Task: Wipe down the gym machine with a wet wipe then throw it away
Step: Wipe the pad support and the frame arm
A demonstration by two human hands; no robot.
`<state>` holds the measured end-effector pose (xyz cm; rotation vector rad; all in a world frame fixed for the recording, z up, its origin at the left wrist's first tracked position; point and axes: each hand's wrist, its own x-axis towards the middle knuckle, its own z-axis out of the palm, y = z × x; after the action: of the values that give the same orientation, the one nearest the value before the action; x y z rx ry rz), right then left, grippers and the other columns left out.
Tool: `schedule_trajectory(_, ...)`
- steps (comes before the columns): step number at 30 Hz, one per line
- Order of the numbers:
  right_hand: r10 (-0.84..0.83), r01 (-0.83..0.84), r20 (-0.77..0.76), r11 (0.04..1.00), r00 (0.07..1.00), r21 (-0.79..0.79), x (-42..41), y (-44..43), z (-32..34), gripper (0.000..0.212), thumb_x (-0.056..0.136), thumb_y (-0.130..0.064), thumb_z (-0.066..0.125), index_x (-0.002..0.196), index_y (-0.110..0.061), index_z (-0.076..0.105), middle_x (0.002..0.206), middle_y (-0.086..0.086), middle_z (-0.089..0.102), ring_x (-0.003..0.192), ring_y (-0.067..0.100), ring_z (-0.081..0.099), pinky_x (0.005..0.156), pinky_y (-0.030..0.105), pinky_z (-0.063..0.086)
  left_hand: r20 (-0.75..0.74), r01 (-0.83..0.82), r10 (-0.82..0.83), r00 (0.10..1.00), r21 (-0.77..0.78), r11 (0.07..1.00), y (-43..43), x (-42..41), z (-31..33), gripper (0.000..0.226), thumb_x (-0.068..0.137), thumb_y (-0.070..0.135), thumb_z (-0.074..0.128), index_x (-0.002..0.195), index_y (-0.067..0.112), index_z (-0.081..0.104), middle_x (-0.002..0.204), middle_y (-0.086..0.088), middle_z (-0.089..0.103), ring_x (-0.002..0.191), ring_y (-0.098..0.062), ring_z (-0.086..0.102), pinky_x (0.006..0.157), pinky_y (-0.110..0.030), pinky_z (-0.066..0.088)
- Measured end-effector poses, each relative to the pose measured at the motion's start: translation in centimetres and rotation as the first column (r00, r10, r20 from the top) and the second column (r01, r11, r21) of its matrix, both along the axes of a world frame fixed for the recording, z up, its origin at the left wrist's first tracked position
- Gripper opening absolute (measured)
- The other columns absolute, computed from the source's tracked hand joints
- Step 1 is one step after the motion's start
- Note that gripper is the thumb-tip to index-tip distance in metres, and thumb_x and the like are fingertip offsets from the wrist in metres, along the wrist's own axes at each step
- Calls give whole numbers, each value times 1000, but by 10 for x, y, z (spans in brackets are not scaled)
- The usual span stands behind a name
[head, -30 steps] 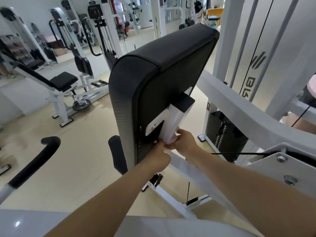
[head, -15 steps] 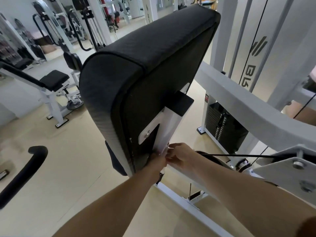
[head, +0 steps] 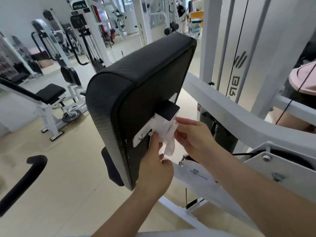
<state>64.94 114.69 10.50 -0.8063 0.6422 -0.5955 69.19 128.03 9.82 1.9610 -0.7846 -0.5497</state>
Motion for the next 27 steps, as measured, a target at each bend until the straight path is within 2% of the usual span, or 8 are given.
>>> schedule_trajectory(4,-89,88,11,953,996,-290,-13,10,30,25,95,-2,57,117,-5,67,107,5,72,96,13,69,88,23,55,301,3,-15,954,39,999,5,-15,21,79,92,3,47,152,39,8,139,8,48,81,4,46,80,-16,40)
schedule_trajectory(7,-223,129,-59,740,973,-660,-14,23,32,28,93,-15,64,120,-19,67,105,-11,66,87,-10,62,75,3,46,441,34,-42,896,26,999,5,-19,28,83,92,5,50,153,34,1,157,13,24,103,12,39,83,-4,32)
schedule_trajectory(9,-297,88,-62,465,953,-881,-12,31,27,31,94,-19,61,125,-18,64,114,-10,57,95,-12,55,81,-2,38,564,41,-44,824,18,999,4,-18,29,88,86,1,59,155,21,9,159,2,23,128,-9,46,95,-18,43)
schedule_trajectory(12,-491,-125,-16,-189,871,-974,-5,28,13,34,95,-20,58,126,-6,63,122,11,58,107,15,52,91,13,39,687,45,-24,727,-12,999,4,-9,19,86,72,-5,69,148,3,31,148,-16,42,127,-35,52,93,-44,52)
schedule_trajectory(14,-587,-266,-9,-354,810,-897,-2,21,8,40,94,-22,60,129,-2,59,123,16,59,106,26,54,89,27,46,738,41,-14,674,-19,999,5,-5,18,79,67,-2,72,140,-3,42,137,-21,53,120,-37,57,86,-50,55)
schedule_trajectory(21,-605,-268,-124,-153,786,-951,10,23,28,27,87,-22,65,112,-10,64,102,7,69,95,31,61,84,35,45,825,51,-91,558,76,996,5,1,34,66,69,6,52,135,2,49,142,-16,45,123,-32,50,95,-32,46)
schedule_trajectory(24,-346,-390,-344,-73,873,-918,2,8,46,25,94,-18,57,116,-6,59,103,10,66,90,31,61,79,37,48,859,42,-174,481,176,984,0,5,42,68,66,10,47,134,2,51,139,-13,50,122,-30,52,89,-36,52)
schedule_trajectory(27,-25,-507,-520,185,854,-842,-21,-18,69,33,94,-20,62,127,-17,62,109,1,70,96,9,64,80,13,47,866,18,-252,433,271,962,-11,7,53,63,71,15,46,132,3,55,132,-11,58,109,-27,58,73,-36,54)
